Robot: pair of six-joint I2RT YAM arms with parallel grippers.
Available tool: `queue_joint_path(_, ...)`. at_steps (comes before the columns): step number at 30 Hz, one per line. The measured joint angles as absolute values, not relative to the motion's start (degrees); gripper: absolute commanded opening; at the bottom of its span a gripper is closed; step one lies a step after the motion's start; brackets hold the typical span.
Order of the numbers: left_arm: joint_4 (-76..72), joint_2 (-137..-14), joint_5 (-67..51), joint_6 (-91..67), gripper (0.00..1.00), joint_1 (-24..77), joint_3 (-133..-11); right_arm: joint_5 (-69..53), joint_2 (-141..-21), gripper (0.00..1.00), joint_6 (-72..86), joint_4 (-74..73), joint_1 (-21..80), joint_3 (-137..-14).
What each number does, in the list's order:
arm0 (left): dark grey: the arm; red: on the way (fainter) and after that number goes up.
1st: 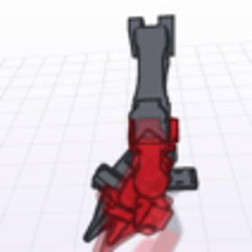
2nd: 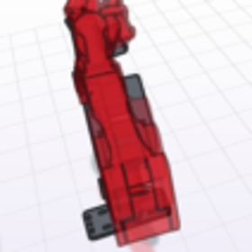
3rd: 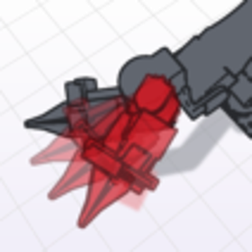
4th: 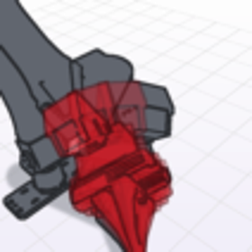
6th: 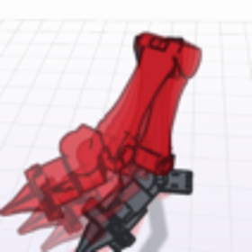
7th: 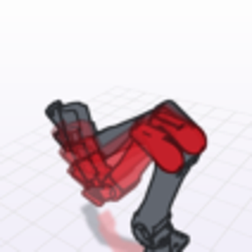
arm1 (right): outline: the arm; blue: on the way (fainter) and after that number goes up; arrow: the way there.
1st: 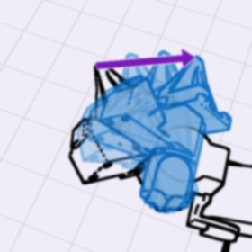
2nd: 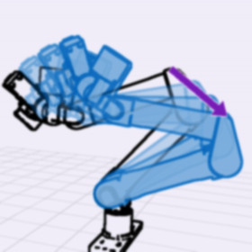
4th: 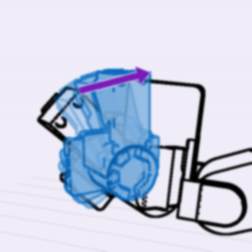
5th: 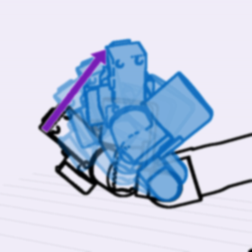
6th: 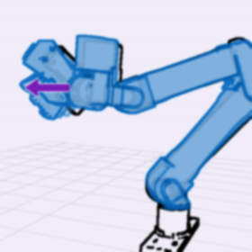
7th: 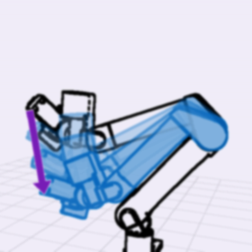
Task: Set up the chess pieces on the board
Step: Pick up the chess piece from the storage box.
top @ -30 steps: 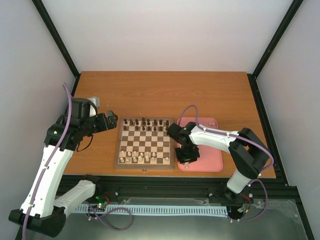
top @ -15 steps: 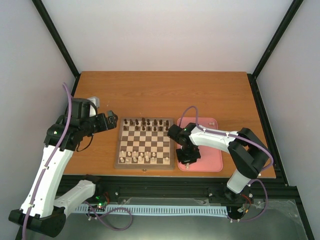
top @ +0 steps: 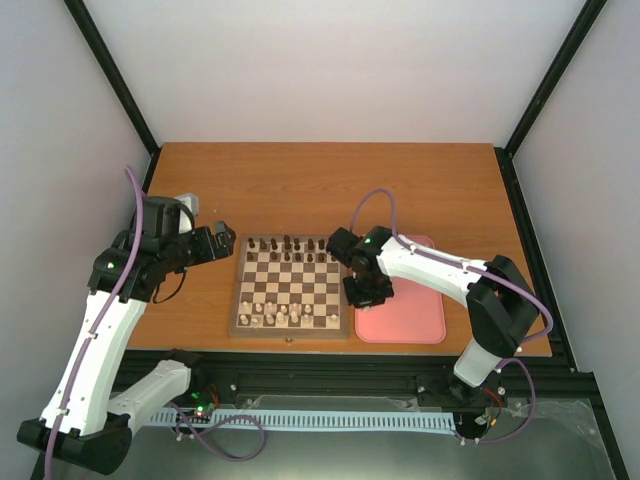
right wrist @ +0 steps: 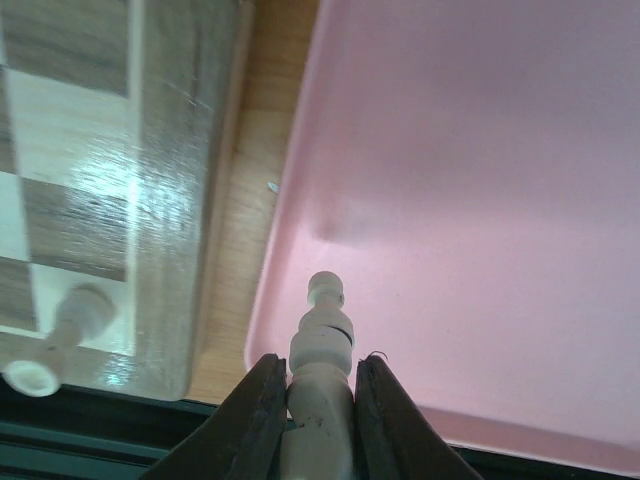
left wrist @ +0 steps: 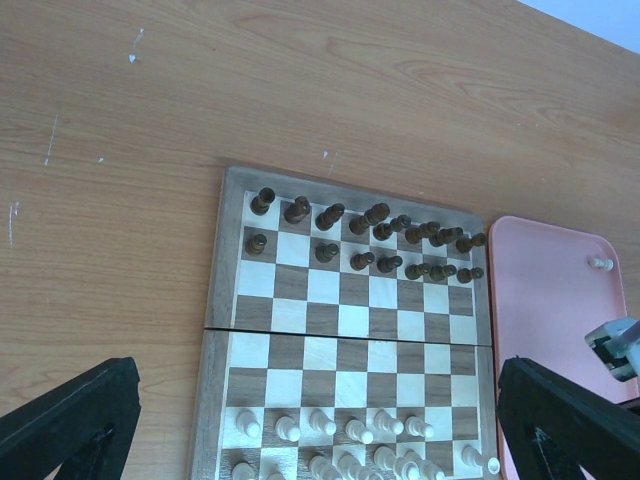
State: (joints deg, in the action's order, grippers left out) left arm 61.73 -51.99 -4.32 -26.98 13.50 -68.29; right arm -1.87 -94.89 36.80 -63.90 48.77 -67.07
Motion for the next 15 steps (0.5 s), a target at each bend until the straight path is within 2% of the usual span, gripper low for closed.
queue_joint_path(7,61.7,-51.5,-4.3,-27.0,1.00,13.5,-68.3,-0.3,-95.1,0.18,36.0,-67.5,49.6,-73.6)
queue_joint_path(15,61.7,-51.4,-5.2,-27.0,1.00,13.5,-68.5,1.6,-95.0,0.18,35.8,-70.2,50.2,-75.0)
